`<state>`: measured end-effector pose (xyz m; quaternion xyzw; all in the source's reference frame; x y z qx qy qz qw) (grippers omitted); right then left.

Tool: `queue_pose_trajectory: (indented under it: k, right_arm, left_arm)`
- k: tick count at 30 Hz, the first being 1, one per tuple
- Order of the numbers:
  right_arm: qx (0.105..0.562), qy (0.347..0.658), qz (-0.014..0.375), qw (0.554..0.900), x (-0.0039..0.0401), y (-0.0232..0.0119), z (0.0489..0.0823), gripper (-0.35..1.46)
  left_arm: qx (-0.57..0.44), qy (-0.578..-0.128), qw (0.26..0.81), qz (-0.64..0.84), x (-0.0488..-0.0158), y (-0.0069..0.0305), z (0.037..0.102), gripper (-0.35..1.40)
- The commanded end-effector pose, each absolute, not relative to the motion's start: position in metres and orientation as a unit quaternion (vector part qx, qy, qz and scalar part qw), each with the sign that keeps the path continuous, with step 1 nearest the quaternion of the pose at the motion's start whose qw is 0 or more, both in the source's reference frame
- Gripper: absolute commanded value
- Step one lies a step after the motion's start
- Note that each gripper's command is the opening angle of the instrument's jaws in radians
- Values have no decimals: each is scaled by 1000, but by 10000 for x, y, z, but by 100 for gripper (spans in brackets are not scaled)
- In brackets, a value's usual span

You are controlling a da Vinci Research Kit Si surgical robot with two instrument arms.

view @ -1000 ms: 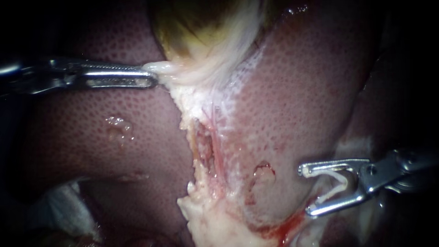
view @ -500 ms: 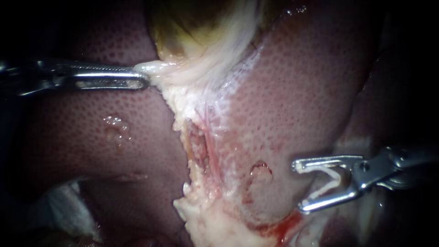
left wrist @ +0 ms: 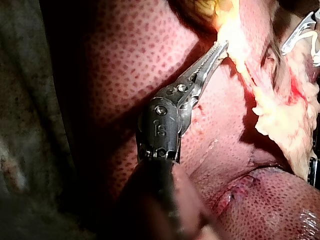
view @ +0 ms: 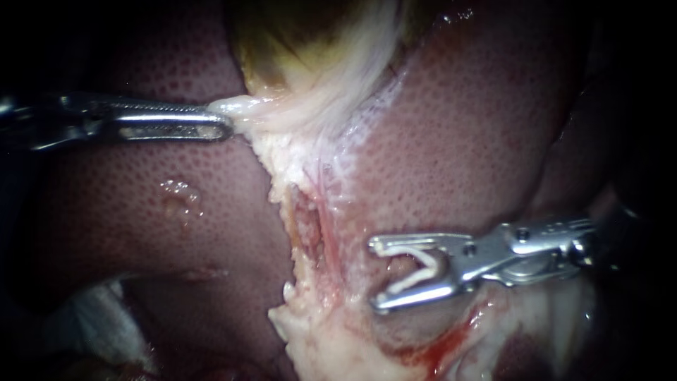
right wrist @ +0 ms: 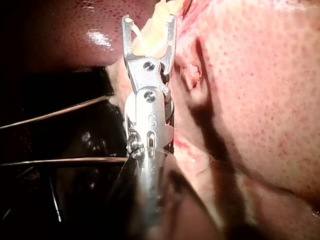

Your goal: Clipping first clip left tube

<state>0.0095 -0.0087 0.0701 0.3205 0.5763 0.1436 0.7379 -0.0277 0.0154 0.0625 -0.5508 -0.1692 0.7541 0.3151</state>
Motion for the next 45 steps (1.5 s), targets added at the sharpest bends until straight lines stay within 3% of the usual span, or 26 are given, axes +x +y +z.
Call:
queue_pose_trajectory:
  k: [1,15,37,43,45]
  right_arm:
    - [321,575,145,738,101,-87,706,55]
    - [333,568,148,738,148,-87,765,54]
    - [362,560,143,731,193,-108,796,53]
    - [362,560,143,732,192,-107,801,45]
    - [364,559,144,731,190,-106,802,30]
  left_arm:
    - [-551,-169,315,754,-277,154,625,-35]
    - [-550,-169,316,754,-278,152,622,-35]
    - [-550,-167,316,755,-280,151,626,-35]
    - [-550,-167,316,755,-281,150,627,-35]
    - [-550,-167,316,755,-281,150,628,-35]
